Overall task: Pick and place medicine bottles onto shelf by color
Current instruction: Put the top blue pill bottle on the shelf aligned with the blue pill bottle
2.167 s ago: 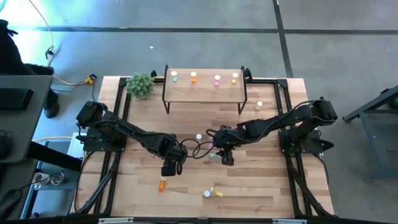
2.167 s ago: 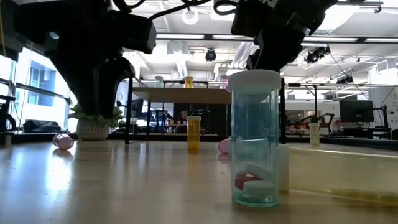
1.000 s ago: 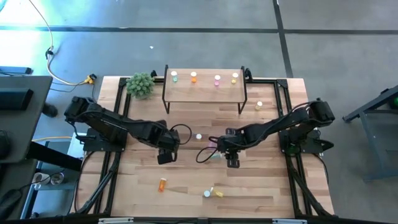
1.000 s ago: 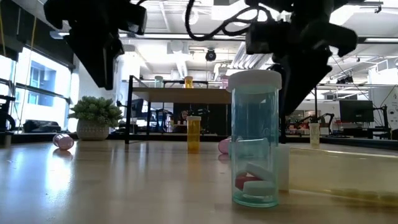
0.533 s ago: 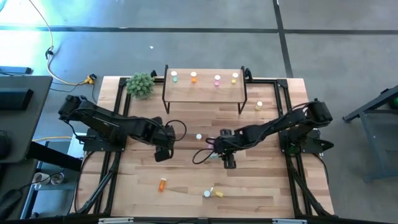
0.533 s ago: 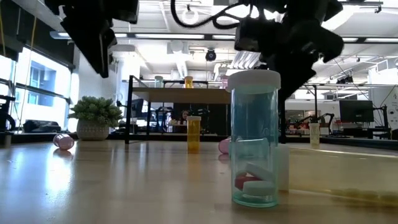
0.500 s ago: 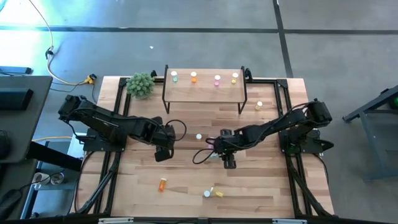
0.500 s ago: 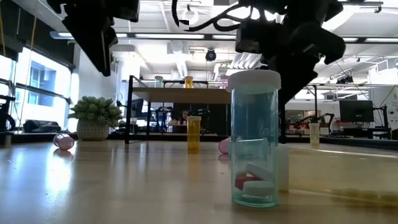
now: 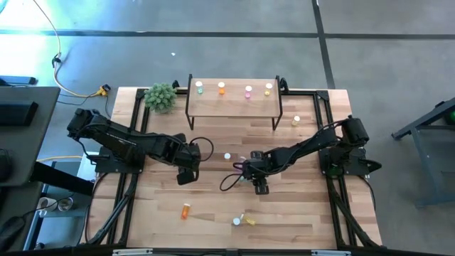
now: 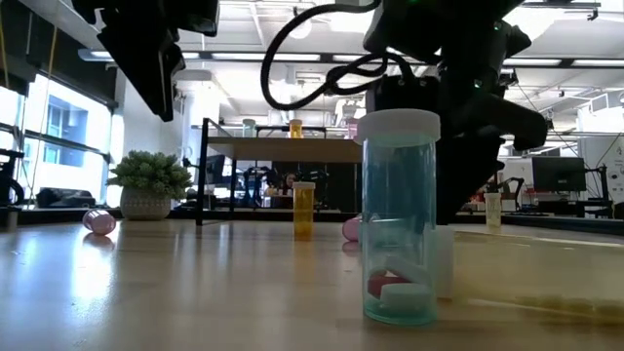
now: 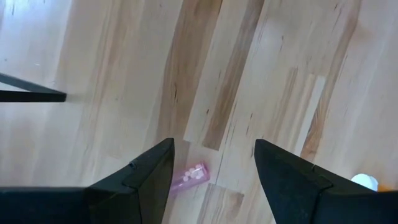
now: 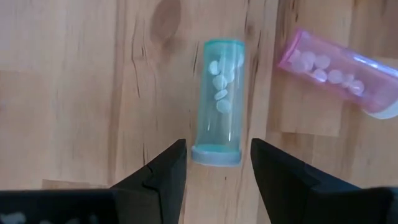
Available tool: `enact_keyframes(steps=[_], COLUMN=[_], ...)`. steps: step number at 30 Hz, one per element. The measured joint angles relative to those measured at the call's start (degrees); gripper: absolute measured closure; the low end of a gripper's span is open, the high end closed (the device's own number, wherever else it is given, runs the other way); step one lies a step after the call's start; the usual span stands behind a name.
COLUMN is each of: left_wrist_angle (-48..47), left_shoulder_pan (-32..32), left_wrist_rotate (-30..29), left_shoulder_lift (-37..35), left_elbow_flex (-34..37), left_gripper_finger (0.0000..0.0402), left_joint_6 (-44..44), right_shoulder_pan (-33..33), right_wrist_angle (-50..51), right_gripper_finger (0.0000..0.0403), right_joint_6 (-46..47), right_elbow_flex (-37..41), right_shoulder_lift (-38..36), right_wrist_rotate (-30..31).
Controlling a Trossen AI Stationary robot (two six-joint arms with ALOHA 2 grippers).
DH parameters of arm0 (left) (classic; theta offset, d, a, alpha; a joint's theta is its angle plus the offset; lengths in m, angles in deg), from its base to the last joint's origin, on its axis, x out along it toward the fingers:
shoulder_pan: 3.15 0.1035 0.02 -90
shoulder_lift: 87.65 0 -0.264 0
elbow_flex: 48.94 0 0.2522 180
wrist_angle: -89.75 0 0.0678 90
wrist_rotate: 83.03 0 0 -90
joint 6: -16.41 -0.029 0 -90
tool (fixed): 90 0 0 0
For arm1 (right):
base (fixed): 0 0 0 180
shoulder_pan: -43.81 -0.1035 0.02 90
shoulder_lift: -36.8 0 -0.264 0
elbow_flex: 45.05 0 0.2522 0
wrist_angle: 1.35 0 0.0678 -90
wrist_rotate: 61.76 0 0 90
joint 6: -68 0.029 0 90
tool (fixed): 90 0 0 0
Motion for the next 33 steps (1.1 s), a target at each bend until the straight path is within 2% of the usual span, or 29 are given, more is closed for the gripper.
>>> enact_keyframes(steps=[6,18,24,33], left_wrist_angle=[0.0,0.04,0.04,0.04], left_shoulder_pan=[0.0,0.0,0.0,0.07], left_wrist_rotate=[0.0,0.02,0.15,3.48], left_shoulder_lift=[0.02,0.07,0.07,0.07], left_elbow_flex=[0.0,0.0,0.0,0.0], left_gripper_finger=[0.0188,0.0188,0.0188,0.0179], left_joint_6=[-0.02,-0.02,-0.02,0.39], right_shoulder_pan=[0.0,0.02,0.02,-0.02], right_wrist_angle=[-0.06,-0.73,-0.62,-0.1], right_gripper_finger=[0.0239,0.0291,0.0297,0.0299], right_joint_6=[0.04,0.02,0.04,0.02], right_elbow_flex=[-0.01,-0.04,-0.04,-1.81], right_shoulder_lift=[-0.01,1.31,1.14,1.11], right_wrist_rotate=[0.0,-1.09,-1.09,-1.09])
